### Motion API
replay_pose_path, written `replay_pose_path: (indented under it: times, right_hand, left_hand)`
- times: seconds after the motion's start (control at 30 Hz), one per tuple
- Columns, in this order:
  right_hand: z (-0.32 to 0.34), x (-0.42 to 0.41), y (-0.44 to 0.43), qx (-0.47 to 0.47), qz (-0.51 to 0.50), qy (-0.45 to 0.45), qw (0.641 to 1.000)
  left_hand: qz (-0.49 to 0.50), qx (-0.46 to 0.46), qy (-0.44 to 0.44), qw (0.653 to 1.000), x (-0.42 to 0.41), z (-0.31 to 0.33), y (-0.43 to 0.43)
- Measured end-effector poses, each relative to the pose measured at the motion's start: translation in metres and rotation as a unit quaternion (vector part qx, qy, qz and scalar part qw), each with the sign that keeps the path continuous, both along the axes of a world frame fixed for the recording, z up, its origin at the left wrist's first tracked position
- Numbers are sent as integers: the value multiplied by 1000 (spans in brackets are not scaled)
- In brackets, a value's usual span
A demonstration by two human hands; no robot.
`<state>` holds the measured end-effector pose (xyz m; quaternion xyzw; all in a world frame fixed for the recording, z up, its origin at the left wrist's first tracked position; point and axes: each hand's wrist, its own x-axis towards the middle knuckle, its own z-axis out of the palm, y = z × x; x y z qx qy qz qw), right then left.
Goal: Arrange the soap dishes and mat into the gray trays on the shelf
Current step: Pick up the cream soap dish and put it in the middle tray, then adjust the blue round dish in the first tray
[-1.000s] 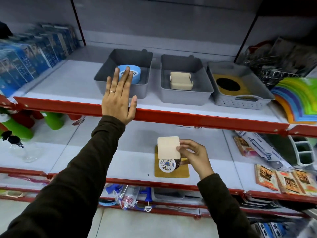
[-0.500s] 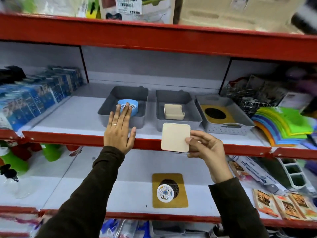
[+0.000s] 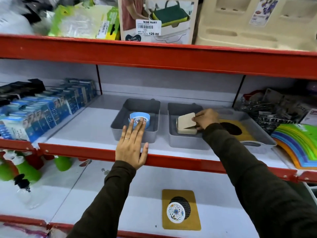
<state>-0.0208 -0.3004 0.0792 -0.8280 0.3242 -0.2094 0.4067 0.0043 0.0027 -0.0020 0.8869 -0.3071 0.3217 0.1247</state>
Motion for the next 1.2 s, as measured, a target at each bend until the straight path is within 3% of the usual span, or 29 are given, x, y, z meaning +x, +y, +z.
replay_pose_path:
  times: [0.1, 0.2, 0.33, 0.47, 0.57, 0.67, 0.77, 0.87, 0.93, 1.03, 1.2]
  right_hand:
    - [-4, 6, 3, -122, 3, 86, 989]
    - [0, -3, 8, -144, 10, 68, 987]
    - [13, -43, 35, -122, 55, -85, 987]
    - [1, -120, 99, -153, 82, -278, 945]
    - [-49, -163, 136, -165, 121, -309, 929]
    - [-119, -174, 142, -111, 170, -199, 959]
    - [-197, -162, 125, -50, 180, 13, 982]
    - [-262, -142, 108, -50, 187, 247, 949]
    - [-296, -132, 103, -65, 188, 345, 917]
    - [-312, -132, 108, -95, 167, 390, 901]
    - [-298, -141, 111, 2, 113, 313, 943]
  left_hand:
    - [-3, 0, -10, 1000, 1, -2, -1]
    - [-3, -2, -14, 1000, 2, -3, -1]
    - [-3, -4, -19, 1000, 0, -2, -1]
    - [6, -2, -23, 1000, 0, -5, -1]
    - [4, -4, -27, 1000, -1, -7, -3]
    - [7, -4, -34, 999, -1, -6, -2]
    - [18, 1, -33, 999, 1, -7, -4]
    - [20, -4, -35, 999, 3, -10, -7]
    - [20, -9, -37, 999, 3, -8, -5]
    - [26, -4, -35, 999, 4, -8, -6]
    - [23, -10, -37, 999, 2, -7, -5]
